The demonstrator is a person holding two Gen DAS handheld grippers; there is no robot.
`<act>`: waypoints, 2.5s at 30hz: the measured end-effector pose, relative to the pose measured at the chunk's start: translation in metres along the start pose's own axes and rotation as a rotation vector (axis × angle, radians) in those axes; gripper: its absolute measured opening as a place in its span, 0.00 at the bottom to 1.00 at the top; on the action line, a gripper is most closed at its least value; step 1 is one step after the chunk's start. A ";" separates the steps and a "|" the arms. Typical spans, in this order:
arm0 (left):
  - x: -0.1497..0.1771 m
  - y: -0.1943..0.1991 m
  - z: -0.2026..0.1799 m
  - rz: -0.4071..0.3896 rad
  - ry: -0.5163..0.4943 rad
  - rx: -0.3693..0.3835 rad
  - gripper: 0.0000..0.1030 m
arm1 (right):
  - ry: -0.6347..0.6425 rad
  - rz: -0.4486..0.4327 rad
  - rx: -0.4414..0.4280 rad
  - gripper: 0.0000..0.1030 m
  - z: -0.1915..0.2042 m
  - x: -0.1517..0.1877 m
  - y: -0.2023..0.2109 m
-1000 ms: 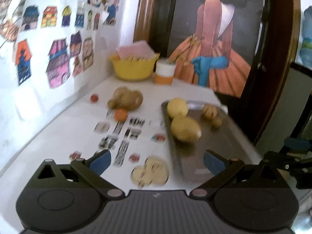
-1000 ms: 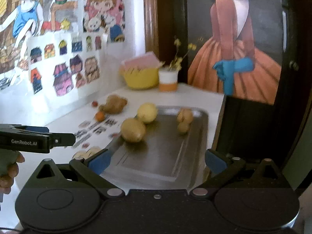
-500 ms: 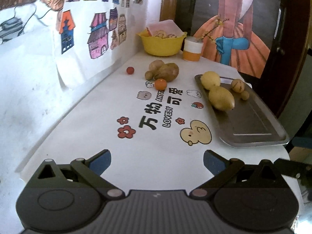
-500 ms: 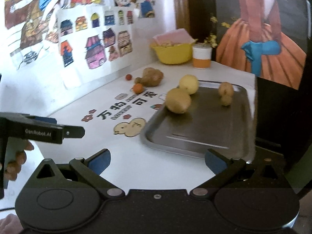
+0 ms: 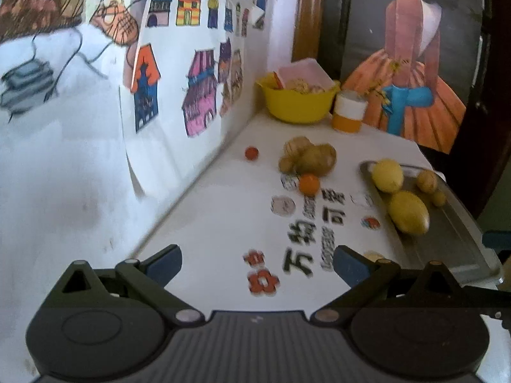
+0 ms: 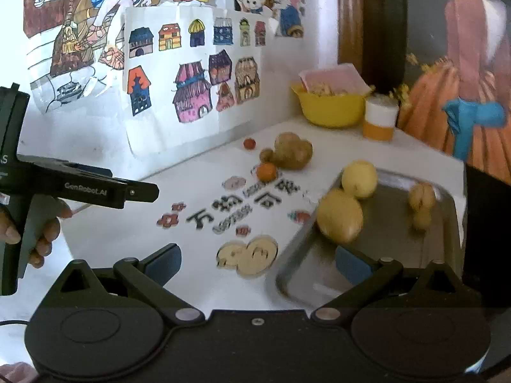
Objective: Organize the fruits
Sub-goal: 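Grasp a small brown round fruit with the left tool while the right tool grasps the small orange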
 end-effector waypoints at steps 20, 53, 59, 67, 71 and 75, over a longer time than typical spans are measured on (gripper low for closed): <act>-0.093 -0.118 0.005 -0.131 -0.044 0.057 1.00 | 0.073 -0.039 -0.054 0.93 -0.009 -0.069 -0.132; -0.088 -0.219 -0.013 -0.010 -0.186 0.209 0.51 | 0.019 0.106 -0.063 0.32 -0.015 -0.071 -0.228; -0.082 -0.227 -0.017 0.024 -0.207 0.187 0.44 | 0.029 0.116 -0.068 0.32 -0.019 -0.067 -0.221; -0.084 -0.230 -0.025 0.025 -0.217 0.174 0.38 | 0.012 0.113 -0.068 0.32 -0.022 -0.063 -0.217; -0.085 -0.228 -0.025 0.035 -0.186 0.195 0.29 | 0.018 0.106 -0.072 0.32 -0.019 -0.059 -0.210; -0.081 -0.222 -0.022 0.039 -0.156 0.205 0.29 | 0.015 0.104 -0.079 0.32 -0.019 -0.055 -0.201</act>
Point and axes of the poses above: each gripper's, at about its wrist camera, not at the fingertips, and y roughly against the way its jaws point, z to its left, x to its underside, the point moved 2 cm from there along -y, roughly the way its jaws point, and after that the axes turned 4 degrees about -y, right-handed, at the moved point
